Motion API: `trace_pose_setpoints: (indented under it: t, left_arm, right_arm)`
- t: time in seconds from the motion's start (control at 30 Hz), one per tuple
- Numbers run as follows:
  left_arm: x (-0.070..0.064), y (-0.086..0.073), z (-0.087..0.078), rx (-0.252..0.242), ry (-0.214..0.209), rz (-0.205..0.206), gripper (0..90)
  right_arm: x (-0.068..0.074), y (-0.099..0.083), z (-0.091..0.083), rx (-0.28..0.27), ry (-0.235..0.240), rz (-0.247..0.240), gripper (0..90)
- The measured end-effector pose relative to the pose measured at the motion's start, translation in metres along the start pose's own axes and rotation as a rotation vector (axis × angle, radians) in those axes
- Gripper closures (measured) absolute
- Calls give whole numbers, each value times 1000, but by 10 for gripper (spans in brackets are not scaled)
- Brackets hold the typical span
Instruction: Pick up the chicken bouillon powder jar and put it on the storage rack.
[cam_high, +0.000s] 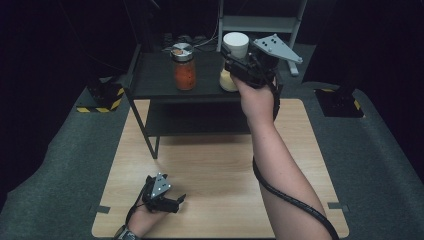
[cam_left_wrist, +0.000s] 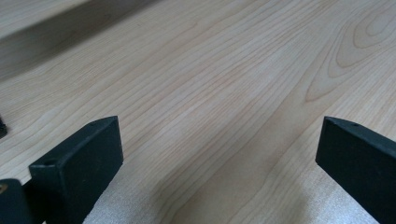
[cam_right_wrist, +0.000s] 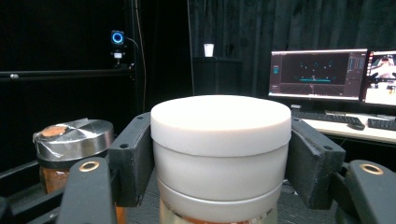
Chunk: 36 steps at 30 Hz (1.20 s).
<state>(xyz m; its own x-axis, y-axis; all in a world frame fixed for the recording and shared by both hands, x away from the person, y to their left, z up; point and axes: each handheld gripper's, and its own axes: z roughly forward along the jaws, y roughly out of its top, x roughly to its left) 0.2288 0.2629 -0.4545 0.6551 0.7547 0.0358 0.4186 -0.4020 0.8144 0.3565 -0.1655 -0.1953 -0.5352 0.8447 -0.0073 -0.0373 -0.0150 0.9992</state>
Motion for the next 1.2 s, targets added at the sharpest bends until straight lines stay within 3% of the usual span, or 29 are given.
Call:
trace_pose_setpoints:
  t: [0.5,0.67,0.97,1.2]
  left_arm:
    - [0,0,0,-2,0,2,11]
    - [1,0,0,-1,-3,-2,11]
    - [1,0,0,0,-5,-2,11]
    - [1,0,0,3,-1,-1,11]
  right_arm:
    - [-4,5,-1,23,15,1,316]
    - [-7,9,0,53,27,8,242]
    - [-4,11,-6,53,15,6,17]
    - [-6,13,-16,49,22,-2,0]
